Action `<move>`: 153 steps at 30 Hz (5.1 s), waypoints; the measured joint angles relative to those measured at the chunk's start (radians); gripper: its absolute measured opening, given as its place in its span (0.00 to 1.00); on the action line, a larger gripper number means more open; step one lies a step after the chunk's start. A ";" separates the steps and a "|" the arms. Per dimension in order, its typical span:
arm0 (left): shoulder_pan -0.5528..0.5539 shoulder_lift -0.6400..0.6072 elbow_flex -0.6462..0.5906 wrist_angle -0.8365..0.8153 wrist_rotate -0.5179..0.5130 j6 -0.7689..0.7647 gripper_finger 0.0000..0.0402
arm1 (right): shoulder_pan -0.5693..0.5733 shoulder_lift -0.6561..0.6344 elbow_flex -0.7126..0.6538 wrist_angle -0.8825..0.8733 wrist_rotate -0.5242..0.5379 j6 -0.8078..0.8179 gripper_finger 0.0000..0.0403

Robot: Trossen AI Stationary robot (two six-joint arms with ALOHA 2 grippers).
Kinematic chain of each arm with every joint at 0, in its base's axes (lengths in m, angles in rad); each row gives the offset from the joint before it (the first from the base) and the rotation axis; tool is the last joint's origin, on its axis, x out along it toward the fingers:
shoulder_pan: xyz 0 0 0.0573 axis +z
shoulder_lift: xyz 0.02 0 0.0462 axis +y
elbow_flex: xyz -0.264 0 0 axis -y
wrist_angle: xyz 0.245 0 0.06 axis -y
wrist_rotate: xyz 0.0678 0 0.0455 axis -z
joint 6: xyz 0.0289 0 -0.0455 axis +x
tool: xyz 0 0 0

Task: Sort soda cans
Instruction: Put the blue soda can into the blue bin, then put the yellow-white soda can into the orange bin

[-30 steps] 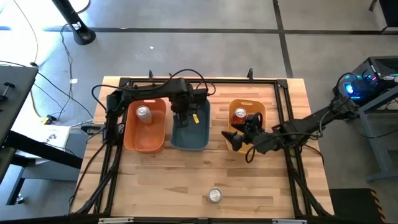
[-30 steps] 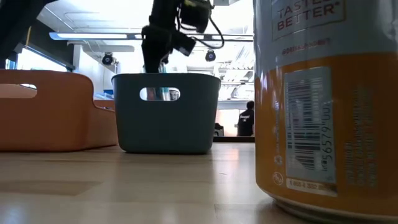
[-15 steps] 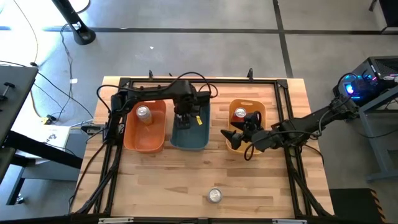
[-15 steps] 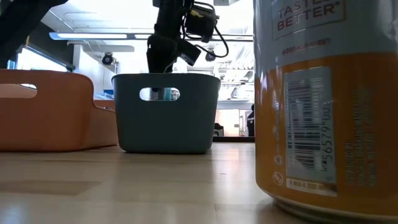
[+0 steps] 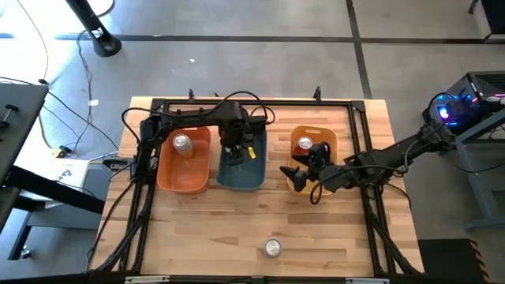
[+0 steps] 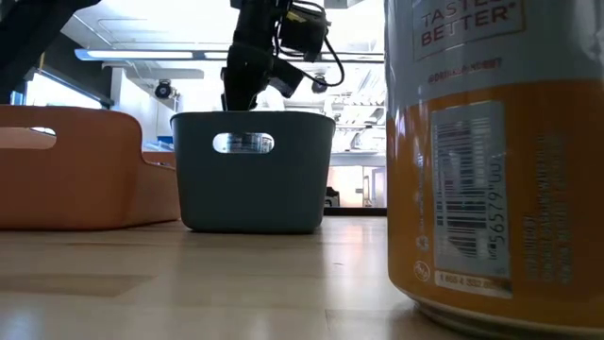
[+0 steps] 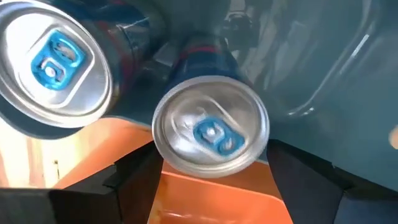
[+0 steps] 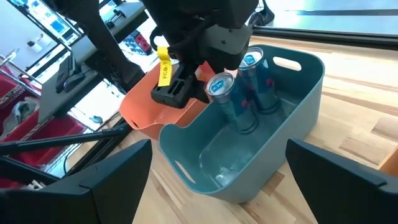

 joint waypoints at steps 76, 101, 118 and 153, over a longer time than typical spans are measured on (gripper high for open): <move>-0.584 -0.719 -0.487 0.624 -0.271 -0.377 0.70 | 0.208 0.918 0.964 -0.812 -0.560 0.161 0.91; -0.547 -0.719 -0.486 0.625 -0.272 -0.429 0.70 | 0.217 0.919 0.776 -0.732 -0.670 0.219 0.91; -0.608 -0.722 -0.523 0.711 -0.212 -0.393 0.70 | 0.214 0.878 0.777 -0.809 -0.605 0.160 0.68; -0.535 -0.784 -0.908 1.203 0.068 -0.166 0.70 | -0.088 0.779 0.898 -0.385 -0.593 -0.295 0.68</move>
